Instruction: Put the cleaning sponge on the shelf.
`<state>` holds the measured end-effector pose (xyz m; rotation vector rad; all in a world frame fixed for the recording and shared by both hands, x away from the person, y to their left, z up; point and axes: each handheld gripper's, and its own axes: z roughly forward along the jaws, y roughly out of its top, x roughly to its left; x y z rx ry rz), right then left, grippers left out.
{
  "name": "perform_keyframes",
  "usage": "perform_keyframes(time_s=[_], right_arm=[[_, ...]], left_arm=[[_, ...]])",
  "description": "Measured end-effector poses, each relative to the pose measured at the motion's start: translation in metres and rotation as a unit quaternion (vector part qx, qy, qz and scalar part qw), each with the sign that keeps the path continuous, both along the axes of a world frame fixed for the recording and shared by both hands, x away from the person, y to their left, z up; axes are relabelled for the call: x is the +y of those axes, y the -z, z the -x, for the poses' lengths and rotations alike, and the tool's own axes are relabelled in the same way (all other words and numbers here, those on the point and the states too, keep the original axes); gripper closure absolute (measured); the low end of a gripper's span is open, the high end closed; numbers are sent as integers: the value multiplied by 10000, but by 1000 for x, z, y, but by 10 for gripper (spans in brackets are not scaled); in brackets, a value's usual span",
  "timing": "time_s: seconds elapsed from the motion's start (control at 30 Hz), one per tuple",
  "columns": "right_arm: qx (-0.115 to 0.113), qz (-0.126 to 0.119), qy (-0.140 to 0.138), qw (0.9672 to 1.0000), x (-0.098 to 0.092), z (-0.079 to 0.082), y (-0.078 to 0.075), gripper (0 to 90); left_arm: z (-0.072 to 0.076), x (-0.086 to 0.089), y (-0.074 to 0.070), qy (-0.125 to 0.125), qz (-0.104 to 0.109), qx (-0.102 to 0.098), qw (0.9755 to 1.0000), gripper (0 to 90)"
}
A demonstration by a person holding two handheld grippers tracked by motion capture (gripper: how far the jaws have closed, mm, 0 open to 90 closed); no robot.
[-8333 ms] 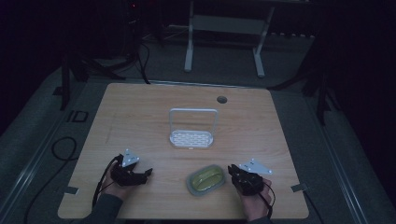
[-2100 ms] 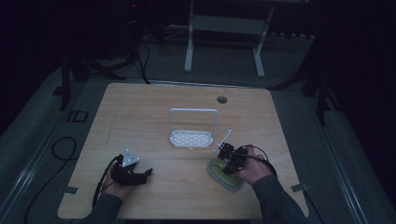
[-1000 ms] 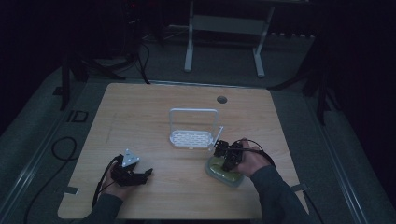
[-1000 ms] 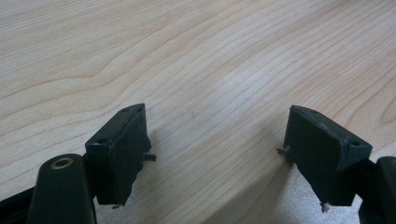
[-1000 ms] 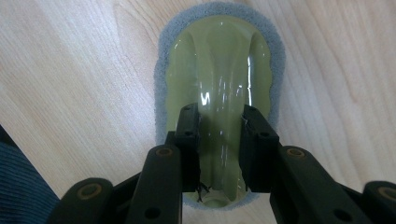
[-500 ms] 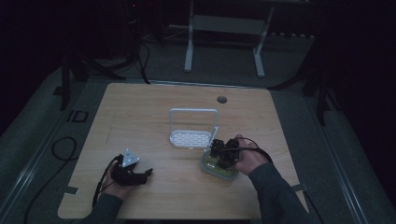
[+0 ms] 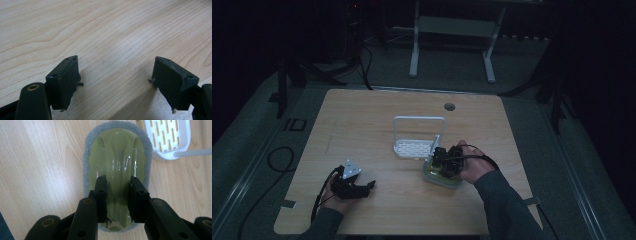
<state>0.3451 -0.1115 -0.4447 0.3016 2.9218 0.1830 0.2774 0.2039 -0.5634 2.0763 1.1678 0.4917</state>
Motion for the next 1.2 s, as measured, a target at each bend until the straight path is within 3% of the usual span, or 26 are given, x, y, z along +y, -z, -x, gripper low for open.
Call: perform_keyframes(time_s=[1.2], right_arm=[[-359, 23, -569, 9977, 26, -12, -8, 717]], left_arm=[[0, 0, 0, 29, -9, 9, 10000, 220]])
